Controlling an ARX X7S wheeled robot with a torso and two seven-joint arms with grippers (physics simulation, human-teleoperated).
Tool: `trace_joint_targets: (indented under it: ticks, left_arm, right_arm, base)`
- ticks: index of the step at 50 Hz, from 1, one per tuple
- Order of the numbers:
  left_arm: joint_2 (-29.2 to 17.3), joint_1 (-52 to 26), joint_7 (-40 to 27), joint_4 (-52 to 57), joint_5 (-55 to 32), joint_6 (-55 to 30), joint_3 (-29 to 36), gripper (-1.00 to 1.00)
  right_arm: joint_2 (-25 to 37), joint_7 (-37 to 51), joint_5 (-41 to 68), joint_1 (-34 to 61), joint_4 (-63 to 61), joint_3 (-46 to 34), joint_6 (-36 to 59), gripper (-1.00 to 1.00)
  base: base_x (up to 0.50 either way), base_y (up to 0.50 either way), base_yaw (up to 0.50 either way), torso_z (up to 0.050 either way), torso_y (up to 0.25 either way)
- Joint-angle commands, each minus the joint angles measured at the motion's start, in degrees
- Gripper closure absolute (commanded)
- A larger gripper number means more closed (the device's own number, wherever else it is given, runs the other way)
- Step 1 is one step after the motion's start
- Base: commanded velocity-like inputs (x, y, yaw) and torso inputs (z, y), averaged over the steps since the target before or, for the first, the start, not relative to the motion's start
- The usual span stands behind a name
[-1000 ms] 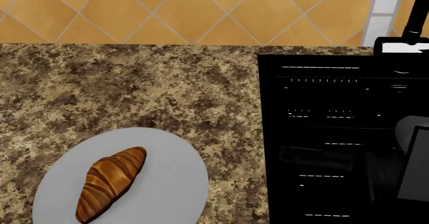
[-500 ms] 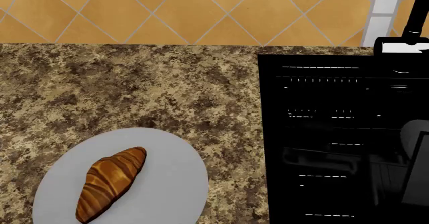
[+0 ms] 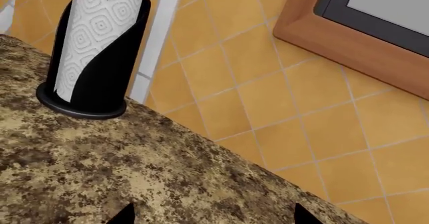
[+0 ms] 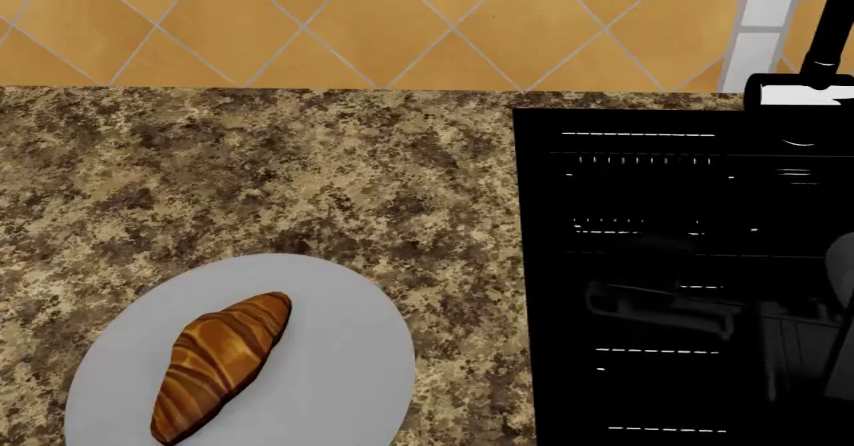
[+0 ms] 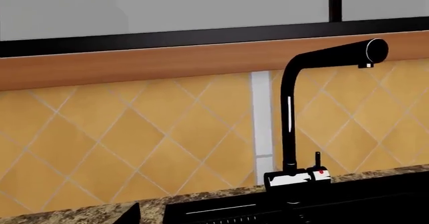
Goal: Place the pastries on the plates.
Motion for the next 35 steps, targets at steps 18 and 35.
trace_joint_targets:
  ticks: [18, 35]
  left_arm:
    - [1.22, 1.17, -0.33, -1.12, 1.69, 1.67, -2.97, -1.00]
    - [0.53, 3.31, -1.00, -0.12, 1.92, 1.83, -3.76, -1.00]
  right_arm:
    - [-0.42, -0.45, -0.53, -1.98, -0.59, 3.18, -1.72, -1.00]
    - [0.17, 0.64, -0.39, -5.04, -0.57, 4.41, -2.33, -1.00]
  base:
    - [0.00, 0.00, 0.00, 0.000, 0.000]
    - [0.00, 0.00, 0.00, 0.000, 0.000]
